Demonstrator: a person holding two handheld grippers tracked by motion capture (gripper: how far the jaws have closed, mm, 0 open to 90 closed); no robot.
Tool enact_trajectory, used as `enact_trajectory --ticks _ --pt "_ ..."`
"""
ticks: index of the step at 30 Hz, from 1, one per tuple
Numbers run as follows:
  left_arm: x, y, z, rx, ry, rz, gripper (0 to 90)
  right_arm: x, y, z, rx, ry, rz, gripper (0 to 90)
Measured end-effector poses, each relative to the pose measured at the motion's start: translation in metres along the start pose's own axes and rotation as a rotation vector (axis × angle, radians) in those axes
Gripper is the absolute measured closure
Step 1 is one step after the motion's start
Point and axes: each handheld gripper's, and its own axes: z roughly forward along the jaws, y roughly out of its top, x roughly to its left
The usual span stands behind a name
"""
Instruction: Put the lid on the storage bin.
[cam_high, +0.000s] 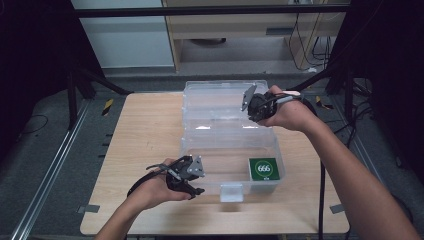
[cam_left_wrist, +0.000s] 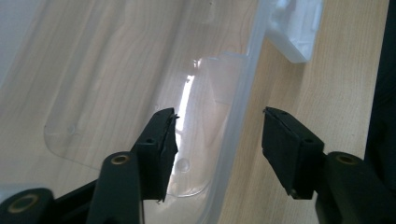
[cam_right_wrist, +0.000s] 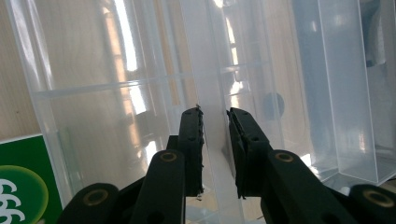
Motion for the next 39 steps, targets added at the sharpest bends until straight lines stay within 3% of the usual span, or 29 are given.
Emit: enact_trajectory --ticks 13,17,23,30,39 --pt "0.0022 0.0049 0.0054 0.016 -0.007 0.016 69.4 0.0006 0.0004 -0.0004 0.003 0.001 0.009 76.6" --pt "0.0004 0.0069 0.0071 0.028 -0.026 0.045 80.0 0.0012 0.0011 -0.0005 0.005 0.000 -0.001 77.5" --pt "0.0017 0.0068 0.0075 0.024 -0.037 0.024 80.6 0.0035 0.0021 -0.0010 0.011 -0.010 -0.028 79.3" --pt "-0.0001 0.0058 0.0077 0.013 -0.022 0.012 80.5 0.0058 0.0044 -0.0030 0.021 -0.010 -0.062 81.5" --pt "-0.0011 0.0040 0.0080 -0.001 -0.007 -0.004 80.2 0.0075 0.0061 -0.0064 0.007 0.003 -0.041 83.5"
